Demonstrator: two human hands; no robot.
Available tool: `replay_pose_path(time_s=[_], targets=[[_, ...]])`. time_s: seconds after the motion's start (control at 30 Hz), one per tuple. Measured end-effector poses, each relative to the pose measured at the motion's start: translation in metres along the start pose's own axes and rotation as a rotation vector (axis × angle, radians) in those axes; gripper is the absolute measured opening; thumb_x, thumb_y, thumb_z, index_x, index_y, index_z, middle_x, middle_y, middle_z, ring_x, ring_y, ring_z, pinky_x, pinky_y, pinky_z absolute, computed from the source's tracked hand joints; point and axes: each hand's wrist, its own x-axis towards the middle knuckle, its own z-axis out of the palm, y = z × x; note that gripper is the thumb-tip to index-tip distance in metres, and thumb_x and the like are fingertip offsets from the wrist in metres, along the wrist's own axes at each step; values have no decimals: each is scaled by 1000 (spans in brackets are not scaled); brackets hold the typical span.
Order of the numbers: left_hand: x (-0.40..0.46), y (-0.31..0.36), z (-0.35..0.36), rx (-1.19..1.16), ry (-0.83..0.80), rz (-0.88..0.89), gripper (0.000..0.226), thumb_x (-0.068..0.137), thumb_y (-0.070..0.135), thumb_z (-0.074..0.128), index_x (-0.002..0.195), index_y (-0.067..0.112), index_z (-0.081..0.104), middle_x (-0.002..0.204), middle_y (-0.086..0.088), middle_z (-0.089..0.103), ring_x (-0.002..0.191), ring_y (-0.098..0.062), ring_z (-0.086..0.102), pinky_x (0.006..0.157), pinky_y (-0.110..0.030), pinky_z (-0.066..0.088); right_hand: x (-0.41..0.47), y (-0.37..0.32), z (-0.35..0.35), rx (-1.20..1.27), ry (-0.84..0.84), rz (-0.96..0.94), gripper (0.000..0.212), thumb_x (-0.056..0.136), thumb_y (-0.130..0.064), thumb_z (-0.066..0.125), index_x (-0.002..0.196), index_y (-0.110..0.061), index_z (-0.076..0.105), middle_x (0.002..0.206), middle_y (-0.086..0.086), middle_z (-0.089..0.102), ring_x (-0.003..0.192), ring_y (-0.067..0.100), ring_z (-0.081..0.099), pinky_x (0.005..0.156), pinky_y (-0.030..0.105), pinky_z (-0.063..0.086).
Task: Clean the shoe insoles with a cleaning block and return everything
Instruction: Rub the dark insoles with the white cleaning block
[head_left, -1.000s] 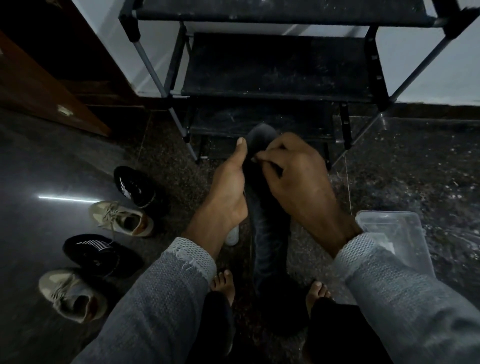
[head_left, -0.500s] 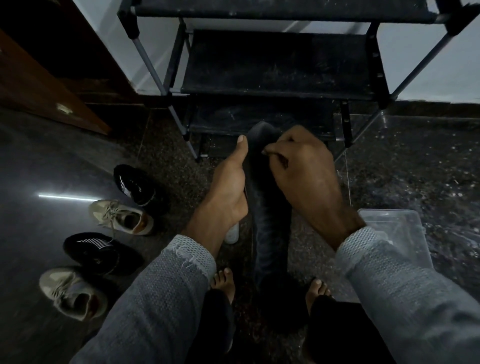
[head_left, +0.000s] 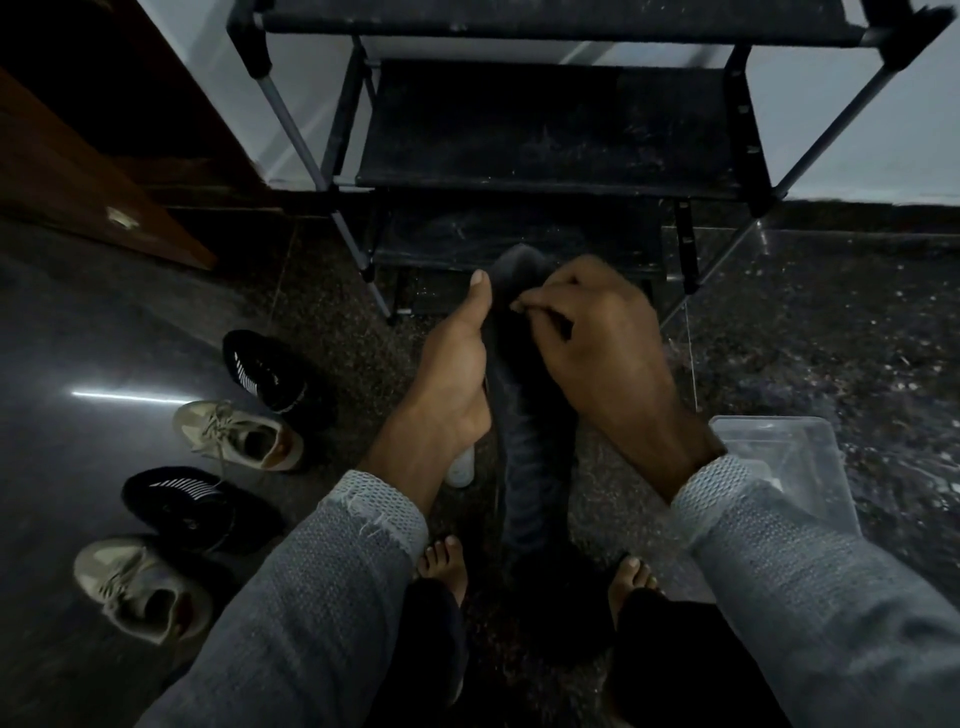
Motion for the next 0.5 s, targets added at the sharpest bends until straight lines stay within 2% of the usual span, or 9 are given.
replay_pose_path(time_s=[0.1,0.17,0.3,0.4,0.5], targets=[[-2,-3,6,22,-14,19,50,103,45,34,126,10,61,121,-14,67,108,-25,66,89,-34,55,7,6,-4,0,66,91,16,88,-8,62,96,-9,76,92,5,63,79,15,61,71,26,51],[-2,-3,5,16,-6,13,50,101,47,36,120,10,64,118,-15,68,106,-25,67,87,-34,55,6,1,-1,32,52,59,17,88,-8,62,97,-8,76,92,7,63,80,15,61,72,28,52],[3,0,-4,0,59,20,56,99,52,38,123,8,63,119,-16,67,109,-27,66,83,-34,54,-5,-14,6,64,-58,-54,17,86,-7,61,95,-5,75,91,9,66,82,21,64,73,38,55],[1,5,-3,-11,65,49,58,100,52,37,125,5,61,119,-18,67,109,-28,66,86,-36,55,-4,-10,1,181,-26,85,11,87,-8,67,93,-12,76,91,2,66,84,11,63,78,26,53],[0,9,-2,-30,60,70,58,101,50,35,122,4,62,116,-19,68,101,-27,68,82,-34,57,-3,-2,-7,346,64,303,9,87,-12,70,91,-19,74,88,-4,66,77,4,64,72,20,53]])
